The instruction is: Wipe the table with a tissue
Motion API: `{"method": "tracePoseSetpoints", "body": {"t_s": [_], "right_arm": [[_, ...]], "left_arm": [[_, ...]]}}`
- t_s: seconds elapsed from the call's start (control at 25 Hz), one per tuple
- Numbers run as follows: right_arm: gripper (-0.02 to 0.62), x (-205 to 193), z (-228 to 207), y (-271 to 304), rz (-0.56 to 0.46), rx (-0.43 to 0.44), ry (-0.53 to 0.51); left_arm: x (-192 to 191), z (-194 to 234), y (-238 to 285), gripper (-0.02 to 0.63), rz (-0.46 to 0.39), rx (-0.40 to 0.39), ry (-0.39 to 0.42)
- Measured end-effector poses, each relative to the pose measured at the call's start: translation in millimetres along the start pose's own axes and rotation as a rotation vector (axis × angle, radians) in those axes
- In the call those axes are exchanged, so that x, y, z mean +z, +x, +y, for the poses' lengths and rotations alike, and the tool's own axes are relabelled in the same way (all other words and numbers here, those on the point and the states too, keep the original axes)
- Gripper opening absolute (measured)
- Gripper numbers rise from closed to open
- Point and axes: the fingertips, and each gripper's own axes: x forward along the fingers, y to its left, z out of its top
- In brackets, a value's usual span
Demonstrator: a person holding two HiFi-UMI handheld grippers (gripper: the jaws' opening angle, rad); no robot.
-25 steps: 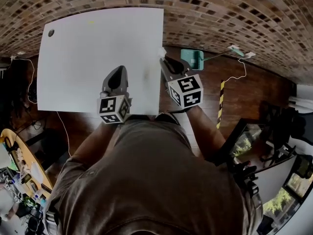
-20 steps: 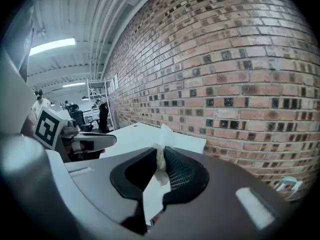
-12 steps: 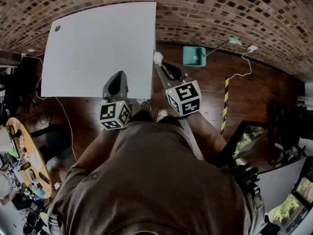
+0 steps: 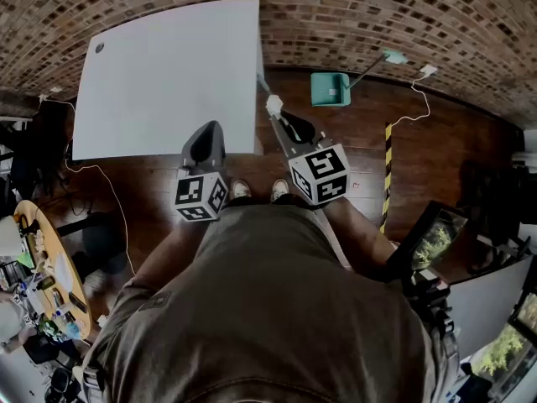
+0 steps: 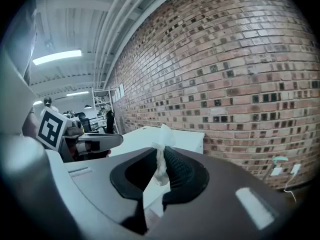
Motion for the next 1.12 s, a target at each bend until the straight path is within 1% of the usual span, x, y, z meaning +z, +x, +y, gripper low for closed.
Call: {"method": "tracePoseSetpoints", "body": {"t_s": [0.16, 0.48, 0.88, 1.12], "right_arm": [[0.060, -7, 14, -6, 0.005, -0.016, -0.003], [0.060, -19, 37, -13, 0.021, -0.031, -0.022], [0.058, -29, 47, -13, 0.048, -0.047, -0.025], [0.058, -29, 50, -4, 0.053, -0.056, -0.020]], "left_arm": [[1, -5, -12, 0.002, -0.018, -0.029, 0.003], [-8, 1, -29, 0.002, -0.026, -0.041, -0.020], [-24, 2, -33, 0.002, 0.015, -0.066, -0.038], [-23, 6, -28, 0.002, 0.030, -0.093, -0.033]]}}
